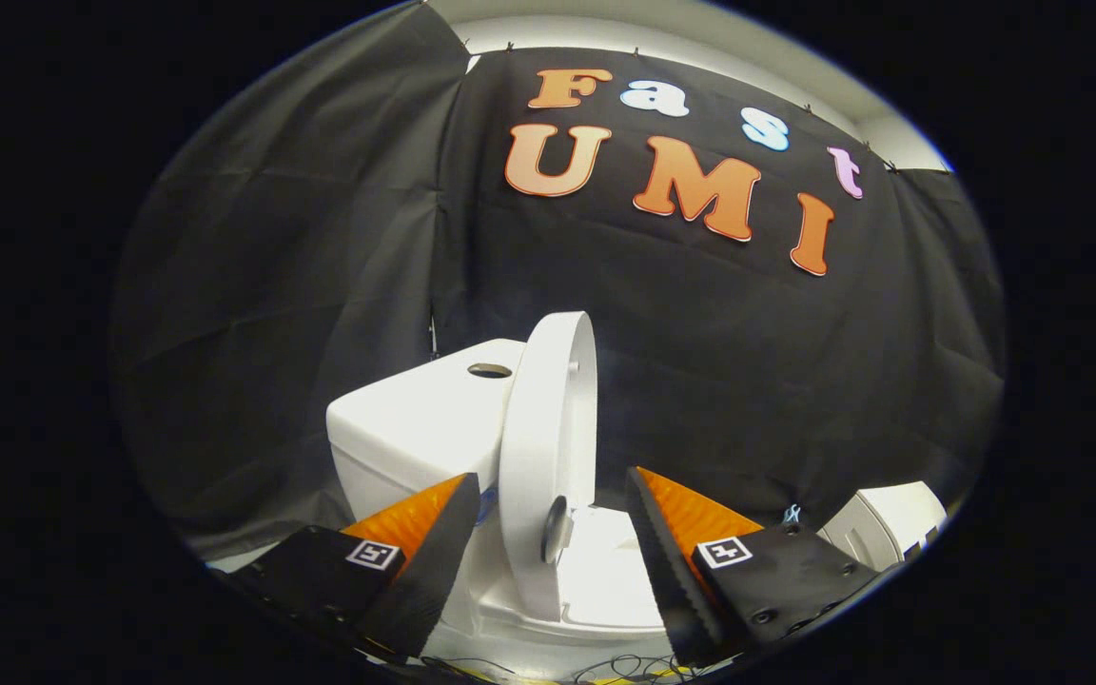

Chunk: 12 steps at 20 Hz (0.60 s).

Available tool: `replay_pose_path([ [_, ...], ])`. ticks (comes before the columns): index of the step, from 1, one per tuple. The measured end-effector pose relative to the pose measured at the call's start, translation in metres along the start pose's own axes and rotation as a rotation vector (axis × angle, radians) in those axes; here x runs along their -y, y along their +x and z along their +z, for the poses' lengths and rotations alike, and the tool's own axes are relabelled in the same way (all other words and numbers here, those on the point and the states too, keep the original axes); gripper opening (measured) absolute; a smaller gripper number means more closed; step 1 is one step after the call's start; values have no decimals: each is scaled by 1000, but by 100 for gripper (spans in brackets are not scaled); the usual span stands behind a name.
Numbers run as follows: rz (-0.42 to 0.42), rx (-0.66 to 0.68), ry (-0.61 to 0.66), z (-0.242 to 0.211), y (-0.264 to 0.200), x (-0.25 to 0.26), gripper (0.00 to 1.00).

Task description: Open the toilet lid.

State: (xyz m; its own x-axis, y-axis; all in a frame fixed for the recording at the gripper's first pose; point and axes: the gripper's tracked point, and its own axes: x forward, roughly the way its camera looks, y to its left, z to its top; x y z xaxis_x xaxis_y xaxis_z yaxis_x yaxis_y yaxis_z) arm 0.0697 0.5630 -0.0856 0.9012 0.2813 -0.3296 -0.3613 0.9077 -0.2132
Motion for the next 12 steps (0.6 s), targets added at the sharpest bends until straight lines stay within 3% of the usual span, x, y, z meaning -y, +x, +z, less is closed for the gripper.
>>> replay_pose_path([
  [4,33,55,49,23,-17,39,98],
  [9,-1,128,127,56,-40,121,98],
  [12,49,180,180,66,-60,161,98],
])
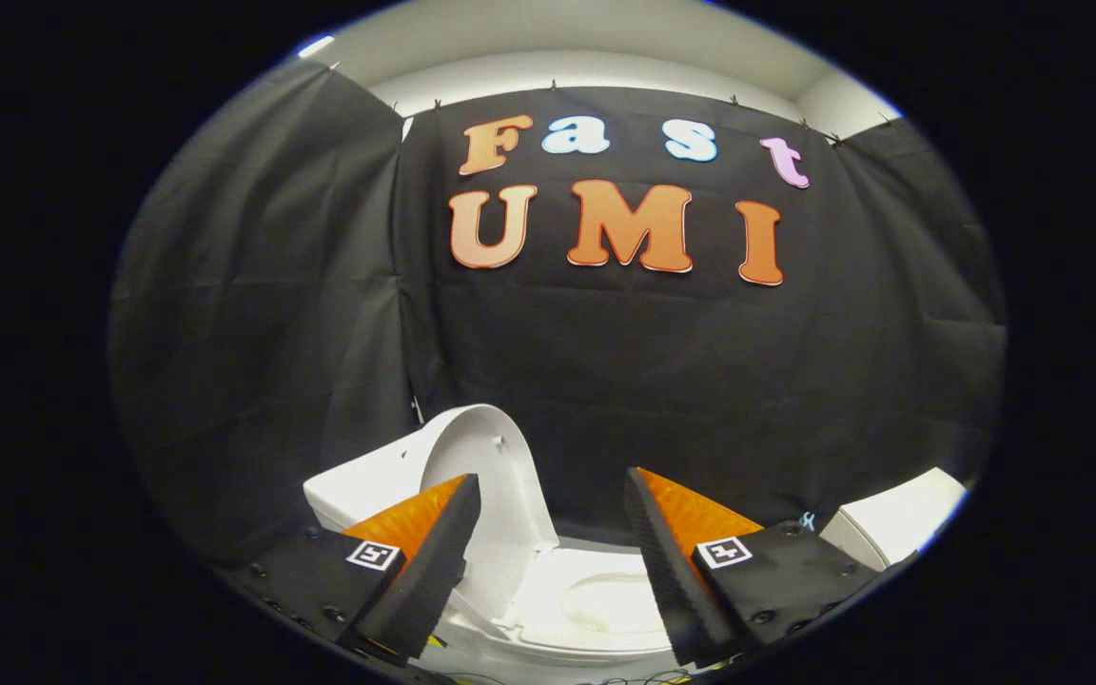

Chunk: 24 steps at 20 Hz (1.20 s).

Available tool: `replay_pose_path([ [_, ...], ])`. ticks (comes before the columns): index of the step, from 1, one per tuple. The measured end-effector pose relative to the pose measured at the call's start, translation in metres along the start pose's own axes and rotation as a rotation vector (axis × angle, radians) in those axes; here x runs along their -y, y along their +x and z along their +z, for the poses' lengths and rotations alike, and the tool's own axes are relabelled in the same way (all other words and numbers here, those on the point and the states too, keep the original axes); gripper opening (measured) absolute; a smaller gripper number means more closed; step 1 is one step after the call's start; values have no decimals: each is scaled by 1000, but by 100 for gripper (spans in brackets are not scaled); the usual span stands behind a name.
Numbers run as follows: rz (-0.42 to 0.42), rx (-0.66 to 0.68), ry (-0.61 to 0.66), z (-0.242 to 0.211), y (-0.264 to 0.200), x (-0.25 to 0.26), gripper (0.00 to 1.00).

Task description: Open the toilet lid.

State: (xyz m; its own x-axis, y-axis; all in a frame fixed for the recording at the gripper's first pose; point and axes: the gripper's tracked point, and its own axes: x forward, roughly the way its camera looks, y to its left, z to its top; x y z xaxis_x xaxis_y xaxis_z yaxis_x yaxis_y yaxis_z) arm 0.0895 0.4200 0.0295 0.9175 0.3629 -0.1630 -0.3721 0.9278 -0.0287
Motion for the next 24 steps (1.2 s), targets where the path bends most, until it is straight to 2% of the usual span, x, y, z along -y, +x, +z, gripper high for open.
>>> replay_pose_path([
  [2,11,26,52,4,-20,38,97],
  [4,-29,67,66,10,-36,84,97],
  [9,-131,77,-31,-6,-73,187,97],
  [15,-158,125,-14,-27,-122,247,97],
  [19,-177,163,41,-46,-147,280,97],
  [24,-243,204,42,-75,-162,316,98],
])
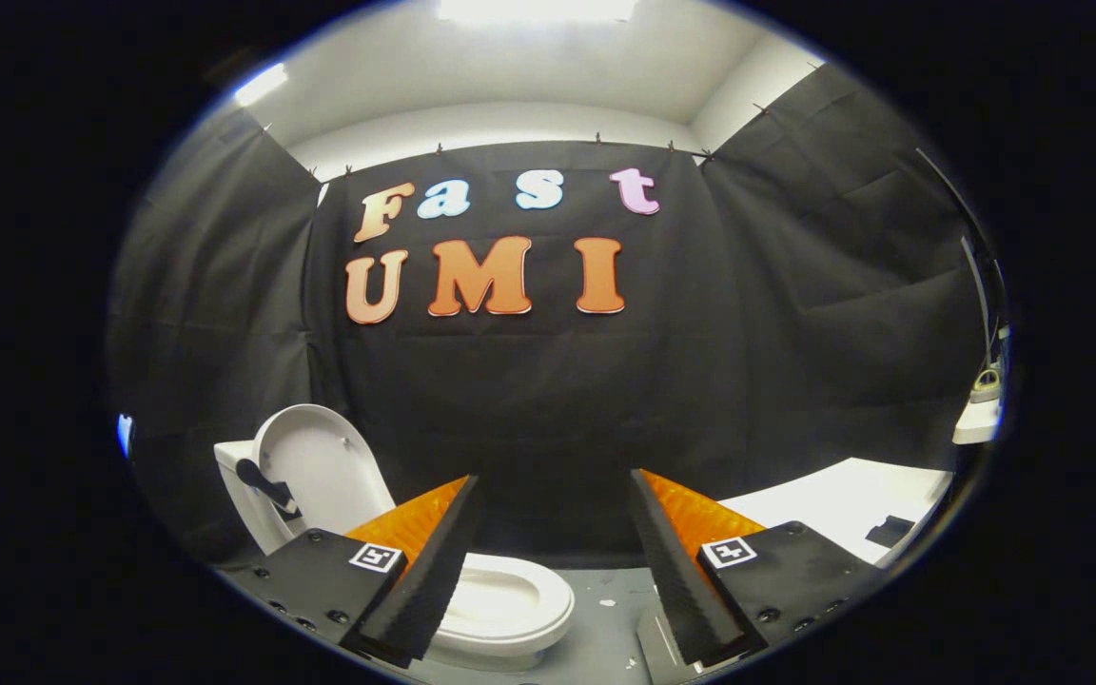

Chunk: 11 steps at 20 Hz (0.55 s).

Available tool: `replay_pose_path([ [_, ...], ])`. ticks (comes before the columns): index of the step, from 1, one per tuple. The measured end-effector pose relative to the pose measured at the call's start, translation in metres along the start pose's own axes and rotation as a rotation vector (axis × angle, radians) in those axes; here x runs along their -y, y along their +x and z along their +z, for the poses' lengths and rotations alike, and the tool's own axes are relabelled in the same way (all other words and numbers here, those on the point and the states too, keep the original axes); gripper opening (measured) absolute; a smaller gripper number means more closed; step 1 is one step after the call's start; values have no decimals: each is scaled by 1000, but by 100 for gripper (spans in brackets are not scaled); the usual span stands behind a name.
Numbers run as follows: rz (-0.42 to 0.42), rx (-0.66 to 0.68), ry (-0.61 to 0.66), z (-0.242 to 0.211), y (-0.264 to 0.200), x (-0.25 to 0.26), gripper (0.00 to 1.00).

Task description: Open the toilet lid.

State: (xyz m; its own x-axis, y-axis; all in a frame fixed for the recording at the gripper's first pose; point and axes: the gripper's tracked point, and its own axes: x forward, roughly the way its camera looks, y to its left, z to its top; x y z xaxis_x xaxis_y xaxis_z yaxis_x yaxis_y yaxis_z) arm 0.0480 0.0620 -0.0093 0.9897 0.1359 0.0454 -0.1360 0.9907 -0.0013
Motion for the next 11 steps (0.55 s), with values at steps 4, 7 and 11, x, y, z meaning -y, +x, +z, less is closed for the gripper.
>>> replay_pose_path([
  [4,-77,15,-7,-7,1,26,98],
  [7,-71,10,-4,-9,-1,21,98],
  [11,-62,0,-28,-13,1,18,98],
])
